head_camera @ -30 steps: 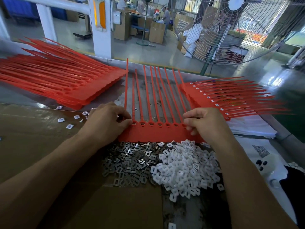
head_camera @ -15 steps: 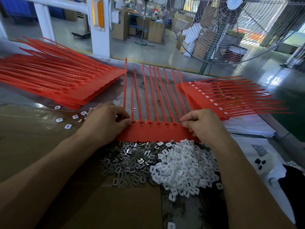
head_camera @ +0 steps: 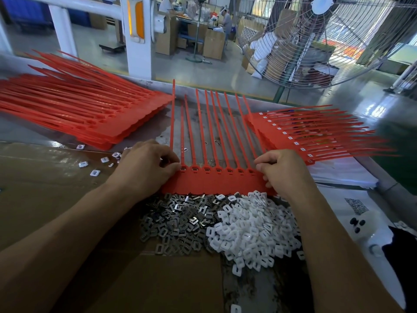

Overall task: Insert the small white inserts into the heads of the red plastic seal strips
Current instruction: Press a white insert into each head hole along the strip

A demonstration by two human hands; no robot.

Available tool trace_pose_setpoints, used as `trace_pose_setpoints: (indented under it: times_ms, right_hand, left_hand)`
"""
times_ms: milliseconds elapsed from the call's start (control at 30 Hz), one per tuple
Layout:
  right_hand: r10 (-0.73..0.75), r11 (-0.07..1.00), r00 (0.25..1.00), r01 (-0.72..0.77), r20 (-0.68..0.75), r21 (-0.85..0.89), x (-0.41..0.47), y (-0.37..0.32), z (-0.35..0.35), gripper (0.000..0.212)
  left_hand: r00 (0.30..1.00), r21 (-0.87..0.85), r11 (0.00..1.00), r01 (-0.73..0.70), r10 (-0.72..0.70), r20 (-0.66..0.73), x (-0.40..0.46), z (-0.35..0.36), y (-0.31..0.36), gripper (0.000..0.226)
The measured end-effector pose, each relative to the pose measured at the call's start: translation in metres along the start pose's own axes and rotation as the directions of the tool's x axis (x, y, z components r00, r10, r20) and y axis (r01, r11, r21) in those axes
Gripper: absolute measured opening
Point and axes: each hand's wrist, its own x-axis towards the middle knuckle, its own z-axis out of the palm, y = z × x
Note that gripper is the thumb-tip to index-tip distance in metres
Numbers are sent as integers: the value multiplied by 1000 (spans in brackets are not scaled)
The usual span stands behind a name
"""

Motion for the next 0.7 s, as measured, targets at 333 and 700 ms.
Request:
trace_pose_setpoints:
  times_ms: [333, 700]
  right_hand:
    - [-81, 994, 997, 81, -3, -71, -4, -10, 5, 13]
    - [-407, 900, 721, 422, 561, 111, -34, -50, 10, 7]
  left_hand:
    - [1000, -3, 1000, -5, 5, -3, 0, 0, 1, 6]
    - [1000, -5, 1000, -14, 14, -7, 0, 0, -1, 5]
